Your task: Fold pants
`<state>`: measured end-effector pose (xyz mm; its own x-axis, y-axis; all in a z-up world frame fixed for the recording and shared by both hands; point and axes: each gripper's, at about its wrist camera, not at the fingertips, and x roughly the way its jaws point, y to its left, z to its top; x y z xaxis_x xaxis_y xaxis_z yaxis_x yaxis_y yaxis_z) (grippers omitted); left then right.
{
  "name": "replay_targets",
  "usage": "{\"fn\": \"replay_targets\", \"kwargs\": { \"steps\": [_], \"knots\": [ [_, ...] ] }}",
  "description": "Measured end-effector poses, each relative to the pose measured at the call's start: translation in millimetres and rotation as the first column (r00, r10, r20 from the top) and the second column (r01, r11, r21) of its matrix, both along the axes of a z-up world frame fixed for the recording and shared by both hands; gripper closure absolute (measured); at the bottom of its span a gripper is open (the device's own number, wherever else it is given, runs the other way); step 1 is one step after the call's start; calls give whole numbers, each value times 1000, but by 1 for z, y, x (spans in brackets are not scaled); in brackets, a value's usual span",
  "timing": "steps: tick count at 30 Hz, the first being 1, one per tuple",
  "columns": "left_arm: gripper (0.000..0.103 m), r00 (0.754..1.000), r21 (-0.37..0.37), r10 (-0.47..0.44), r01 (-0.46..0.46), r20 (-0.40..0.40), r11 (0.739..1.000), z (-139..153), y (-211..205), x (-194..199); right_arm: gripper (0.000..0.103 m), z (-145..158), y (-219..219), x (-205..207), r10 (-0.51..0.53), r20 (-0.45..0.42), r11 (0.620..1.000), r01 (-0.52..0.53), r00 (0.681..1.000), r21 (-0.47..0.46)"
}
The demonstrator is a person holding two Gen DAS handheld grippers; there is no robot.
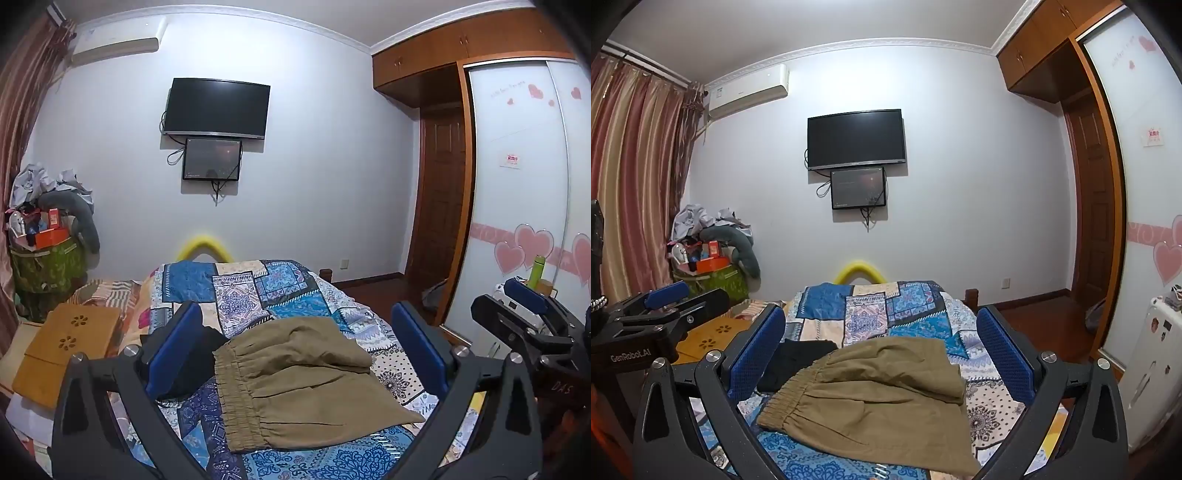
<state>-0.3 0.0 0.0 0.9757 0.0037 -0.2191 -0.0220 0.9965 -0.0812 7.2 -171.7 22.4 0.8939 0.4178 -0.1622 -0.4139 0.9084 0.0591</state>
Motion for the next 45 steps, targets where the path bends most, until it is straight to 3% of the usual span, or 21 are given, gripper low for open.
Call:
{"fn": "replay_targets", "kwargs": {
  "steps": [45],
  "knots": [
    [0, 1000, 1, 7, -7, 9, 1000, 2, -1, 3, 0, -1, 1, 2, -2, -5, 1000, 2, 1000, 5]
  ]
}}
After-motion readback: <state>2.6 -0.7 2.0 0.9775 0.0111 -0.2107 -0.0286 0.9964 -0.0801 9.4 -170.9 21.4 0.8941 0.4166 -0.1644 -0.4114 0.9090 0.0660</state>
